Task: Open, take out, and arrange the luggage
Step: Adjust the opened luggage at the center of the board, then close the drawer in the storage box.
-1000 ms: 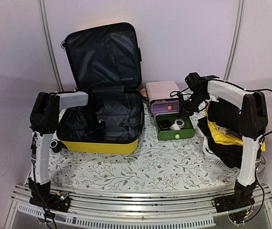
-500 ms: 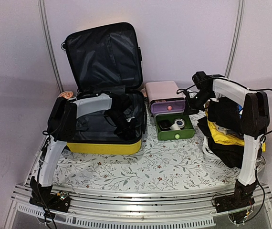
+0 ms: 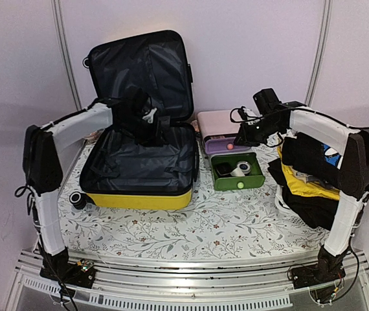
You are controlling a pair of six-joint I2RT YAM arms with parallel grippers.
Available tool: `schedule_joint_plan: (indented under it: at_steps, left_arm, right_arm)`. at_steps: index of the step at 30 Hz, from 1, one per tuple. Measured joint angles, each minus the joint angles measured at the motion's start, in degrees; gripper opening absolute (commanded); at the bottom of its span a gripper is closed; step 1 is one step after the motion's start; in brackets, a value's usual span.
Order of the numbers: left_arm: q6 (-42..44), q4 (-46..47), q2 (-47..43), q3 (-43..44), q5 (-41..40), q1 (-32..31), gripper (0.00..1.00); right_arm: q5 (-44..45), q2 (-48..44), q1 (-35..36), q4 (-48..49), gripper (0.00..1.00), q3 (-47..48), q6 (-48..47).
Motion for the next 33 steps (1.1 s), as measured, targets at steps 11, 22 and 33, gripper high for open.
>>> schedule_joint_plan:
  at_steps: [11,22,33]
  left_arm:
    - [0.8,20.1,-16.0,-13.0,-1.5,-0.5,0.39]
    - [0.7,26.3,-26.2,-23.1,0.9,-0.5,0.44]
    - [0.7,29.1,-30.2,-28.1,0.9,-0.5,0.46]
  right_arm:
    - [3.8,4.4,0.5,-5.9,0.75,5.2,-3.6]
    - [4.2,4.4,4.4,-6.3,0.67,-2.6,-4.0]
    - [8.8,8.3,4.6,-5.7,0.62,-3.4,-2.7]
